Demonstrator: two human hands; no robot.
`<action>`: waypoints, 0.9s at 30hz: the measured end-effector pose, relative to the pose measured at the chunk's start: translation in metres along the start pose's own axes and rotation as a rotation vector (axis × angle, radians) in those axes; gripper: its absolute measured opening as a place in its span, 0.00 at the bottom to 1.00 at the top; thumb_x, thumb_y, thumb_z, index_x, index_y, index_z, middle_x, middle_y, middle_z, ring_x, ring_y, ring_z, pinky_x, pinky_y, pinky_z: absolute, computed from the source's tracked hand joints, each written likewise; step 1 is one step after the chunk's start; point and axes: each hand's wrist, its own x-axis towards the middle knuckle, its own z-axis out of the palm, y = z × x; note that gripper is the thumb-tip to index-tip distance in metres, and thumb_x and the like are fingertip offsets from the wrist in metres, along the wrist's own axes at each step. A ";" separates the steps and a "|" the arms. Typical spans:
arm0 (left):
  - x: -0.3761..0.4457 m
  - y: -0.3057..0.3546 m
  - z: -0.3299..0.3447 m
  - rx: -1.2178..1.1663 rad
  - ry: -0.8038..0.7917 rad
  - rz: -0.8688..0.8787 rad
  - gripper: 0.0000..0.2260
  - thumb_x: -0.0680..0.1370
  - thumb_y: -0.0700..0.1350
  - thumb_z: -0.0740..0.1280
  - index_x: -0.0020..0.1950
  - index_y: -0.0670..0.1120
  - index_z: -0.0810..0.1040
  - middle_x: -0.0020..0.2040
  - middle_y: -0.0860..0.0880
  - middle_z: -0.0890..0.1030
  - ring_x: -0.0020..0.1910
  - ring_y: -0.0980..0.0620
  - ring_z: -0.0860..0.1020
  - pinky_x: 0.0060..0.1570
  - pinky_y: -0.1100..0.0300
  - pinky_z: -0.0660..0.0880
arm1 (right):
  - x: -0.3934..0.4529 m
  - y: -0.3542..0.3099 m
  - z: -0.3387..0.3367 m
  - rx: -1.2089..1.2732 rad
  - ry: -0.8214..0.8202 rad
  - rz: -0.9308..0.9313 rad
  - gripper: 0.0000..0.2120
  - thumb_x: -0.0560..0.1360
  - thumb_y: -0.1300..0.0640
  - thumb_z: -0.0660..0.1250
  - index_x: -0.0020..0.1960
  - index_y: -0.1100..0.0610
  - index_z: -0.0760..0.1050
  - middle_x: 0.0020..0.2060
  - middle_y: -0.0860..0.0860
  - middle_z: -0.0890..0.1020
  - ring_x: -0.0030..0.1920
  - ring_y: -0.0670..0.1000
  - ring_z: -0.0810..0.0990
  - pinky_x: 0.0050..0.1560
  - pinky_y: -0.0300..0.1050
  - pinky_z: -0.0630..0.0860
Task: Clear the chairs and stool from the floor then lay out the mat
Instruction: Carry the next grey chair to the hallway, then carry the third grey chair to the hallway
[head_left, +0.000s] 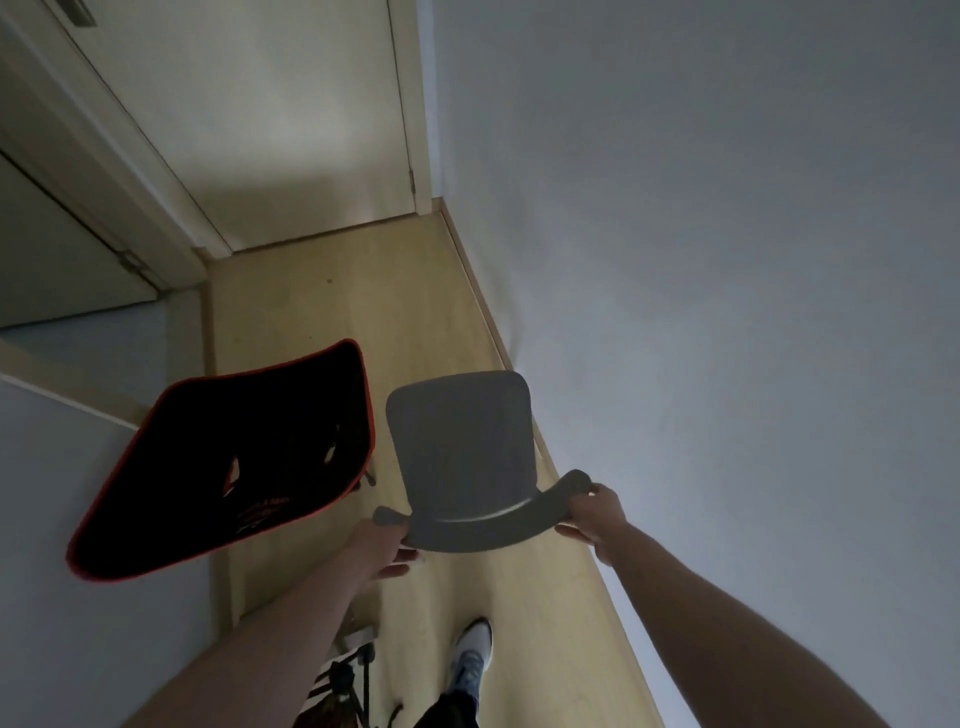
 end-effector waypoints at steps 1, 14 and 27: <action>-0.004 -0.003 0.003 0.028 -0.029 -0.013 0.10 0.83 0.45 0.63 0.62 0.41 0.74 0.56 0.44 0.82 0.49 0.48 0.85 0.40 0.55 0.82 | -0.004 0.005 -0.005 0.016 -0.019 0.012 0.30 0.74 0.71 0.72 0.73 0.61 0.66 0.56 0.58 0.81 0.49 0.56 0.86 0.47 0.50 0.85; -0.077 -0.081 0.090 0.848 -0.187 0.199 0.12 0.81 0.51 0.62 0.53 0.43 0.78 0.49 0.44 0.83 0.38 0.49 0.80 0.32 0.59 0.75 | -0.146 0.159 -0.105 0.258 0.001 0.014 0.18 0.78 0.67 0.66 0.67 0.59 0.74 0.51 0.54 0.80 0.42 0.52 0.80 0.35 0.45 0.83; -0.269 -0.261 0.340 1.731 -0.597 0.939 0.04 0.76 0.51 0.64 0.48 0.52 0.76 0.48 0.54 0.82 0.48 0.51 0.80 0.47 0.59 0.75 | -0.351 0.547 -0.226 0.353 0.500 0.152 0.23 0.76 0.61 0.66 0.70 0.51 0.72 0.65 0.54 0.76 0.44 0.51 0.79 0.41 0.43 0.76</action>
